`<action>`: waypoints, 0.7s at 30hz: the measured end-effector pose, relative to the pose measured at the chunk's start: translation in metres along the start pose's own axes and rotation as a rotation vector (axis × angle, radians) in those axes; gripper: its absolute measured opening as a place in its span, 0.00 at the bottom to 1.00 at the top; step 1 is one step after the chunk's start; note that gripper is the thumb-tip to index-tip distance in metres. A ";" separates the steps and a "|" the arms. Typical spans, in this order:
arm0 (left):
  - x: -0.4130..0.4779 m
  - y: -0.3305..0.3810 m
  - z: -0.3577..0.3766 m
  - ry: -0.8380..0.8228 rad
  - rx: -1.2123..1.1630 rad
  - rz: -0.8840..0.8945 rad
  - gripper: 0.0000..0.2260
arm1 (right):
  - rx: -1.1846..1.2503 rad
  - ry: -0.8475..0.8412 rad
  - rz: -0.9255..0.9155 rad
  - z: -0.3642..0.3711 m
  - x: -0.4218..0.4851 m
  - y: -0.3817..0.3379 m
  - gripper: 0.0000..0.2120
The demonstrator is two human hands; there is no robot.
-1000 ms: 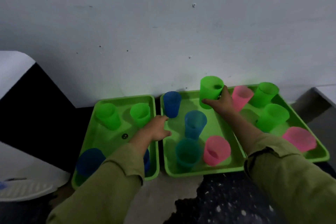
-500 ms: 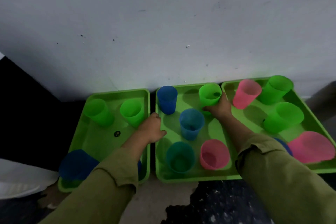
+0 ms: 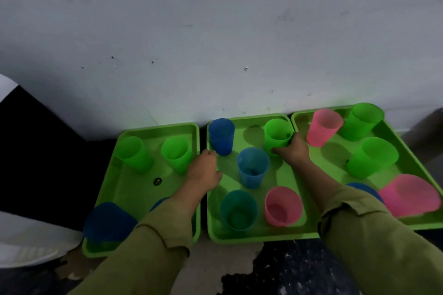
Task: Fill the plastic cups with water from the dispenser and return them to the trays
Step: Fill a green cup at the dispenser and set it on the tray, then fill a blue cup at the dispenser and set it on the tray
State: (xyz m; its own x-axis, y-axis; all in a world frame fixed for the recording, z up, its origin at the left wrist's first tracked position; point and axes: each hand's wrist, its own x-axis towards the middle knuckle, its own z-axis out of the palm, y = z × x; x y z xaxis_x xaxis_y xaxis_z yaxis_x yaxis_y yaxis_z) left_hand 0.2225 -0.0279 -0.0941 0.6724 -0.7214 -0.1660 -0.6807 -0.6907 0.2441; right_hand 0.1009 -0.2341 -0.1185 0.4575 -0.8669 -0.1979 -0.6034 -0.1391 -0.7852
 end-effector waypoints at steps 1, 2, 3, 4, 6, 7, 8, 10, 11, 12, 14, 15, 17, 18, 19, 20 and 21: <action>0.002 0.003 -0.002 0.057 -0.053 -0.035 0.20 | 0.007 0.008 -0.003 -0.001 -0.002 -0.001 0.32; 0.004 0.007 -0.005 0.119 -0.119 -0.064 0.20 | 0.022 0.019 -0.014 -0.002 -0.003 -0.002 0.32; 0.007 0.009 -0.007 0.175 -0.189 -0.092 0.20 | 0.041 0.026 -0.024 -0.002 -0.005 -0.003 0.34; 0.011 0.012 -0.010 0.230 -0.257 -0.110 0.21 | 0.057 0.035 -0.041 -0.004 -0.006 -0.005 0.35; 0.021 0.013 -0.014 0.327 -0.339 -0.121 0.22 | 0.055 0.058 -0.087 -0.005 -0.009 -0.007 0.37; 0.027 0.014 -0.015 0.360 -0.360 -0.119 0.24 | 0.042 0.075 -0.114 -0.006 -0.011 -0.008 0.38; 0.032 0.014 -0.015 0.378 -0.380 -0.113 0.26 | 0.028 0.091 -0.147 -0.007 -0.011 -0.009 0.40; 0.042 0.015 -0.016 0.348 -0.422 -0.106 0.33 | 0.010 0.118 -0.207 -0.010 -0.013 -0.010 0.41; 0.046 0.015 -0.016 0.304 -0.435 -0.110 0.37 | -0.002 0.125 -0.230 -0.012 -0.014 -0.010 0.41; 0.050 0.016 -0.016 0.255 -0.437 -0.117 0.40 | -0.016 0.132 -0.251 -0.013 -0.014 -0.011 0.41; 0.058 0.016 -0.013 0.178 -0.427 -0.121 0.41 | -0.026 0.143 -0.287 -0.016 -0.015 -0.010 0.40; 0.060 0.015 -0.011 0.167 -0.429 -0.119 0.40 | -0.030 0.147 -0.306 -0.017 -0.015 -0.010 0.40; 0.065 0.013 -0.008 0.182 -0.445 -0.118 0.36 | -0.049 0.152 -0.344 -0.019 -0.016 -0.010 0.39; 0.066 0.011 -0.007 0.199 -0.448 -0.121 0.34 | -0.058 0.156 -0.363 -0.020 -0.016 -0.011 0.39; 0.067 0.010 -0.007 0.212 -0.451 -0.119 0.32 | -0.070 0.163 -0.383 -0.020 -0.017 -0.012 0.39; 0.067 0.009 -0.006 0.221 -0.455 -0.114 0.31 | -0.084 0.171 -0.404 -0.021 -0.017 -0.014 0.39; 0.066 0.008 -0.007 0.227 -0.463 -0.109 0.30 | -0.099 0.182 -0.426 -0.022 -0.018 -0.016 0.38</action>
State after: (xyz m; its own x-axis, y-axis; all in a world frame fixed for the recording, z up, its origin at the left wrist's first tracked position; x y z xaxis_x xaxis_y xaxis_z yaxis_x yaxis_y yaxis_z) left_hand 0.2635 -0.0811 -0.0965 0.8131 -0.5819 -0.0156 -0.4378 -0.6290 0.6424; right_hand 0.0881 -0.2263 -0.0897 0.5615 -0.7910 0.2428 -0.4498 -0.5381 -0.7128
